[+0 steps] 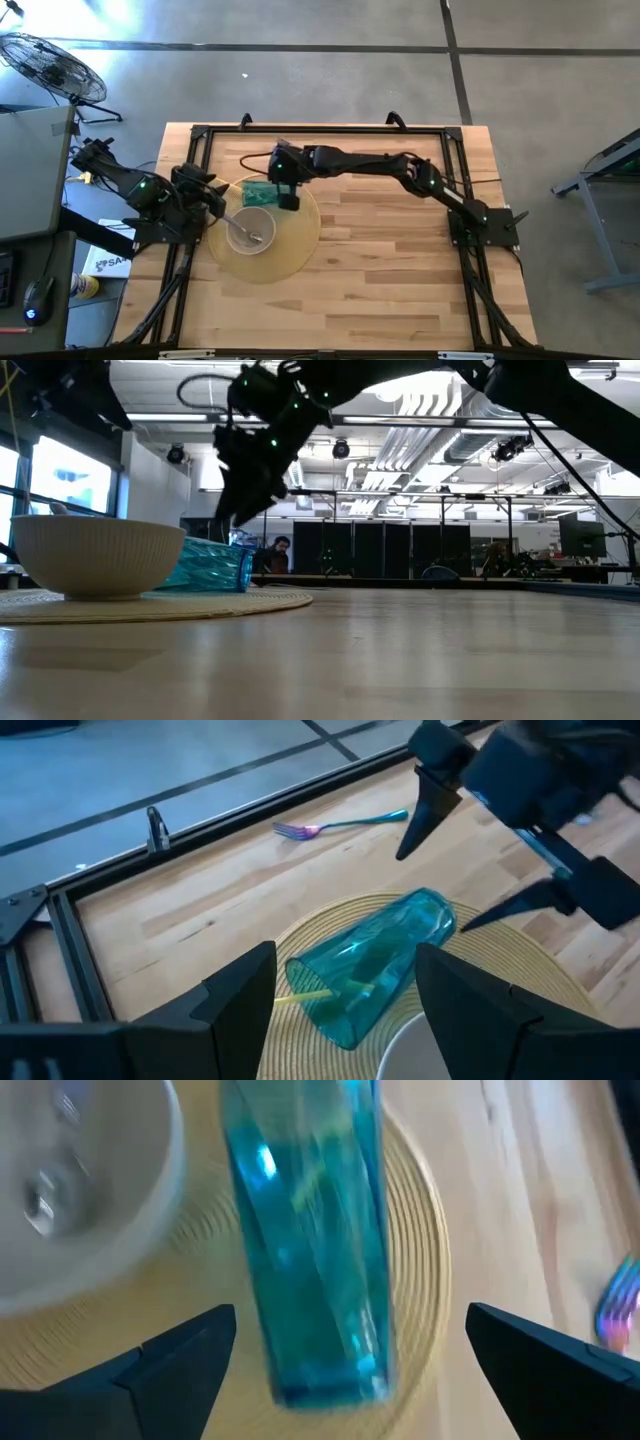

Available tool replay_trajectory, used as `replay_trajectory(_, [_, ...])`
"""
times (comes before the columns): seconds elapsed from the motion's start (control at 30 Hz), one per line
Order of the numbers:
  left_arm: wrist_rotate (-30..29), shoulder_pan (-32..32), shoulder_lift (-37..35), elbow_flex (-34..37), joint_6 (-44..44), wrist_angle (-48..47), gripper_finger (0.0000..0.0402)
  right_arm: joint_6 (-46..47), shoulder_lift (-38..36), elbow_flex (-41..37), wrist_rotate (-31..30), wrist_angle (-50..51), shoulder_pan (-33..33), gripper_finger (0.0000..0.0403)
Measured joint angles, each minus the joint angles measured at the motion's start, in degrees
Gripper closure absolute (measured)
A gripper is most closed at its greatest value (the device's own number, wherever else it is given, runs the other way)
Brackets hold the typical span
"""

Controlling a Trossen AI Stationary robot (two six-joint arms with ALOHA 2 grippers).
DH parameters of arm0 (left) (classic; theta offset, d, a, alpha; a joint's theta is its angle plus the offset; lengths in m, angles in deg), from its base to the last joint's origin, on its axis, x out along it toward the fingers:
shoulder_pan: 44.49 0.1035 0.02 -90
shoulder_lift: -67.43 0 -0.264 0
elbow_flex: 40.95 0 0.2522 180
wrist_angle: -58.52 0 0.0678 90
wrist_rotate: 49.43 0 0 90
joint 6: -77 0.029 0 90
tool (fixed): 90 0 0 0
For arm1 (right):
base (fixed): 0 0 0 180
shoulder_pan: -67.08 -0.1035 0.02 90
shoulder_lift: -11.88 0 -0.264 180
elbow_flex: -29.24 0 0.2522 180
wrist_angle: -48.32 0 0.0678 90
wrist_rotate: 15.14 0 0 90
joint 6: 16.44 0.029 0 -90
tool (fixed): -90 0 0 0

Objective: Pick & Place Utensil
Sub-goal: Adjust the blue cup on the brown mat

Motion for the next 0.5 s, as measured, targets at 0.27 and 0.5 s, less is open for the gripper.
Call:
replay_trajectory(0.27, [1.01,0.0,2.02,0.0,0.14,0.23,0.0168,1.51,-0.07,-4.4,5.07,-6.99,0.56,0.0013])
replay_trajectory(0.5, [1.06,0.0,4.22,0.0,-0.12,0.39,0.0168,1.46,-0.02,-12.08,5.0,-14.36,0.82,0.0013])
